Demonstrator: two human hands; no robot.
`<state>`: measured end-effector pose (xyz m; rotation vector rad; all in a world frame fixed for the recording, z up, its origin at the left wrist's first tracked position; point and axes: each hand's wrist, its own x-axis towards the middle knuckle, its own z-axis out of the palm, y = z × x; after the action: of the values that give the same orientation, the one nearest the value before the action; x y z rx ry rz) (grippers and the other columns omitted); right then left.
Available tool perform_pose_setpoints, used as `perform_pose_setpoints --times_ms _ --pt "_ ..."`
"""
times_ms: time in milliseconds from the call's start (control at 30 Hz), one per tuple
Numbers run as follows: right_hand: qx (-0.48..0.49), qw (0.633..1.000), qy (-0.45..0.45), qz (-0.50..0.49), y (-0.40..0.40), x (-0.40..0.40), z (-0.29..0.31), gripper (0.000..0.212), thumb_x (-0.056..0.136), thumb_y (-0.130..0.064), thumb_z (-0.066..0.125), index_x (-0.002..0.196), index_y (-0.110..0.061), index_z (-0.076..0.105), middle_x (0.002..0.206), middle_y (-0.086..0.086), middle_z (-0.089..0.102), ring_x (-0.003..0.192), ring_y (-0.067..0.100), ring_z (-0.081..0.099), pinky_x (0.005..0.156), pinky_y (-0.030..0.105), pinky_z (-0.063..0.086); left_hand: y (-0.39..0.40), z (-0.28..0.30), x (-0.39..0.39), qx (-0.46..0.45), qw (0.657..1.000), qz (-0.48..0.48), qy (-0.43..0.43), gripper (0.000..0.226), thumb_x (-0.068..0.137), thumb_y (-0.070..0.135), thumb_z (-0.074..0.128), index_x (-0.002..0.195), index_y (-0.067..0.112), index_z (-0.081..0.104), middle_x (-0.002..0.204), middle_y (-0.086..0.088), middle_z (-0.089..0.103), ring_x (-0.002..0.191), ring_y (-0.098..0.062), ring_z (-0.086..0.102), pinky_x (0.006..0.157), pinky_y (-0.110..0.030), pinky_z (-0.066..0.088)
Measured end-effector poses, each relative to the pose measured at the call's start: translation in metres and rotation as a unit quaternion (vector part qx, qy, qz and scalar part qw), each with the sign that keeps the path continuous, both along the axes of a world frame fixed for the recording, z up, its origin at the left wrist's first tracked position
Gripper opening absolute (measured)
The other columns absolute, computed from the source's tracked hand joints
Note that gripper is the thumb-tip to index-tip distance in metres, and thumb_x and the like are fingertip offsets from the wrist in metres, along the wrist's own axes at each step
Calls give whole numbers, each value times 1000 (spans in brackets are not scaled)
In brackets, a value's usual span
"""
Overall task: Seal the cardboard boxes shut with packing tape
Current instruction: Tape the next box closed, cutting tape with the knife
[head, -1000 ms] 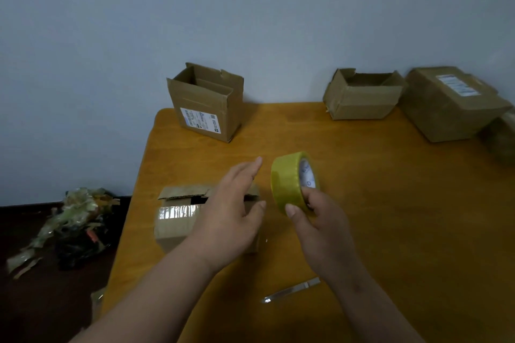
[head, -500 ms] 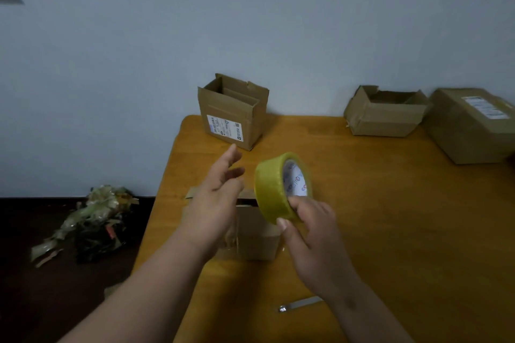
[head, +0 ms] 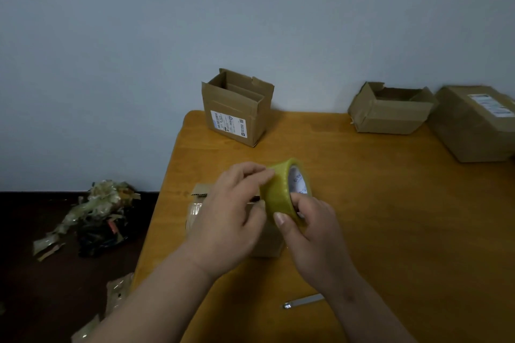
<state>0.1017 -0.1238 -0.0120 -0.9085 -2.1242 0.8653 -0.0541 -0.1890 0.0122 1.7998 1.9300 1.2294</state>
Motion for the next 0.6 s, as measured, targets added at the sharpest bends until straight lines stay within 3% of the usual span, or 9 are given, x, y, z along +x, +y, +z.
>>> perform_pose_setpoints --times_ms 67,267,400,600 --pt "-20 1000 0 10 0 -1 0 19 91 -42 51 95 -26 60 83 -15 60 85 13 58 80 51 47 -2 -2 4 -2 998 -1 55 49 88 30 48 135 21 57 132 11 47 124 -3 43 104 -11 31" --pt "-36 999 -10 7 -1 -3 -1 23 90 -45 50 98 -27 61 87 -14 61 88 15 58 81 50 48 -1 -5 9 63 991 45 111 35 91 28 54 119 12 68 118 -1 62 107 -13 55 94 -16 41" --pt "-51 999 -10 1 -2 -3 -2 26 89 -48 50 99 -27 61 88 -15 60 89 16 57 79 46 49 2 -8 8 86 988 57 112 24 92 23 56 104 11 73 102 0 66 93 -13 59 79 -24 48" --pt "-71 997 -11 -4 -2 -1 2 28 86 -51 49 95 -27 61 85 -10 61 86 15 57 71 37 49 5 -3 8 66 990 48 110 16 90 24 56 87 14 68 88 3 62 82 -11 54 72 -15 40"
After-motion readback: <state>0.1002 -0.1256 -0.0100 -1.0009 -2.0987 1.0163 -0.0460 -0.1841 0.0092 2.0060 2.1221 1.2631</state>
